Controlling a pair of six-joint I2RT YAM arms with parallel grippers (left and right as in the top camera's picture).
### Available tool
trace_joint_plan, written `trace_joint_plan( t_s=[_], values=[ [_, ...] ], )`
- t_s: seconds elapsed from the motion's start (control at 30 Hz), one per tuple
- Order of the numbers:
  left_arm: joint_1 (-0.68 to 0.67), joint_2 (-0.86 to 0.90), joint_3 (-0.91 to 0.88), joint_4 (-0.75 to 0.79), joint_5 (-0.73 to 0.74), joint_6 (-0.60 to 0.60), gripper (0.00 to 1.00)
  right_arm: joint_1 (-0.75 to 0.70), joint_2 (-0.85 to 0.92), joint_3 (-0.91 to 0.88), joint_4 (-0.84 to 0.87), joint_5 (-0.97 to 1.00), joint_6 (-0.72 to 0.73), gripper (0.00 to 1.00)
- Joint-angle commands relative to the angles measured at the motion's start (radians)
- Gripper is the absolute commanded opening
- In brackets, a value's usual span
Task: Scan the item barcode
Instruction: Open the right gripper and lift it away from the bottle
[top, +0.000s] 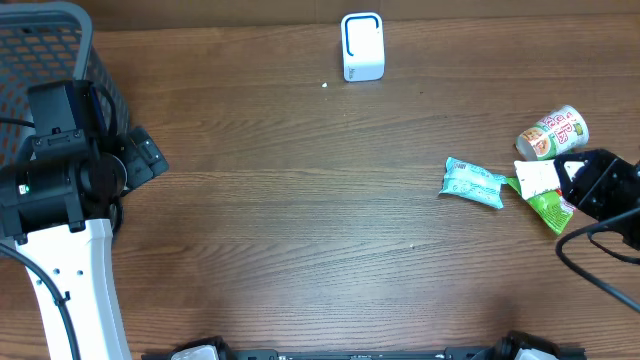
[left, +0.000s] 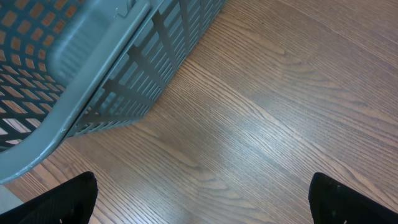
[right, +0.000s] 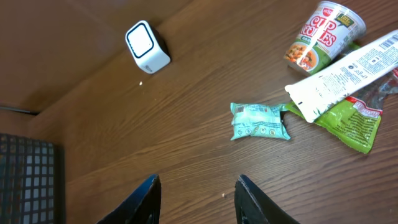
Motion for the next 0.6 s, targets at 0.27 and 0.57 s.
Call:
trace_joint_plan(
  t_s=[0.27,0.57],
  values=[
    [0.003,-0.004,-0.001,0.003,0.0,-0.014,1.0,0.006,-0.02,0.021,0.008,0.005,-0.011,0.41],
    [0.003,-0.004,-0.001,0.003,0.001,-0.014,1.0,0.006,-0.028,0.074,0.024,-0.169,-0.014,1.0]
  ],
)
